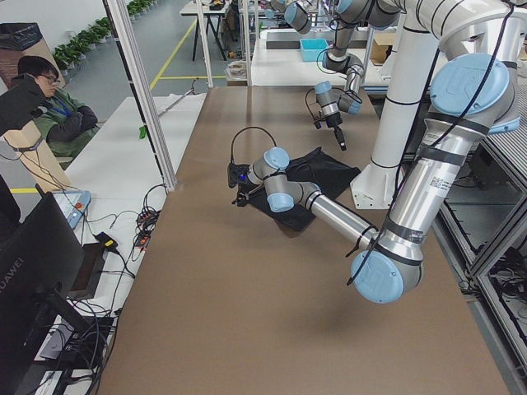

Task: Fold clothes
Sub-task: 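Drag the grasped corner toward the robot, rotating the shirt, then release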

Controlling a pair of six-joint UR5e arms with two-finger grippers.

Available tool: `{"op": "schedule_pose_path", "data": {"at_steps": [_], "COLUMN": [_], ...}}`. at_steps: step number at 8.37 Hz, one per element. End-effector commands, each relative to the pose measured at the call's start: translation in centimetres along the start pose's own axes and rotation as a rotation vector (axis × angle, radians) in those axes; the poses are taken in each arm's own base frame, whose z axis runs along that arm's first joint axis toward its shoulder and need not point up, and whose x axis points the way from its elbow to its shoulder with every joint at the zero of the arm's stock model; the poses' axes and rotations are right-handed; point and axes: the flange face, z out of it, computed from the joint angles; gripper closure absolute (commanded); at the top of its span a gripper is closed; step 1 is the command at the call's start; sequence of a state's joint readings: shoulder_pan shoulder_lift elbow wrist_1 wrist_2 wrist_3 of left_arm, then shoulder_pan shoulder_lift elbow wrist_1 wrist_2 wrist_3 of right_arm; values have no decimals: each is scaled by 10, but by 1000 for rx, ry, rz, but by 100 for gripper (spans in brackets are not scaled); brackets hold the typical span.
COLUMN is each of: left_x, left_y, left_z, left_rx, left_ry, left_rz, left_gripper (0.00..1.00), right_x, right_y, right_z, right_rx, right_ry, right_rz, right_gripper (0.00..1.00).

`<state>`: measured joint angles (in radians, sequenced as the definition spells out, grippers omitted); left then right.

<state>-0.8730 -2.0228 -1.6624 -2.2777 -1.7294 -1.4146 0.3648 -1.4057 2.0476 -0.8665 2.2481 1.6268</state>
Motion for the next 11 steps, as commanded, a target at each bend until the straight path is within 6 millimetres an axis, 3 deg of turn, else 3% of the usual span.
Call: {"op": "schedule_pose_path", "data": {"at_steps": [1, 2, 5, 6, 7, 8, 10, 11], "left_x": [0, 3, 10, 3, -14, -33, -63, -69], "left_y": [5, 8, 78, 95, 114, 121, 135, 159], "left_z": [1, 0, 11, 9, -6, -21, -26, -21], "left_rx": [-13, -32, -158, -182, -210, -222, -238, -253], "left_ry": [1, 7, 3, -2, -9, -22, -70, -84], "left_rz": [-4, -6, -53, -52, -44, -44, -79, -60], "left_gripper": [0, 0, 0, 0, 0, 0, 0, 0], "right_x": [14, 17, 36, 41, 48, 53, 55, 56], "right_y": [-39, -56, -117, -132, -145, -153, -162, -163], "right_z": [-18, -32, -91, -103, -114, -118, -121, -122], "right_rx": [113, 156, 359, 405, 464, 515, 586, 603], "right_ry": [16, 21, 61, 134, 190, 234, 279, 286], "right_rz": [35, 56, 38, 6, -12, -38, -49, -48], "right_gripper": [5, 5, 6, 6, 6, 6, 6, 6]}}
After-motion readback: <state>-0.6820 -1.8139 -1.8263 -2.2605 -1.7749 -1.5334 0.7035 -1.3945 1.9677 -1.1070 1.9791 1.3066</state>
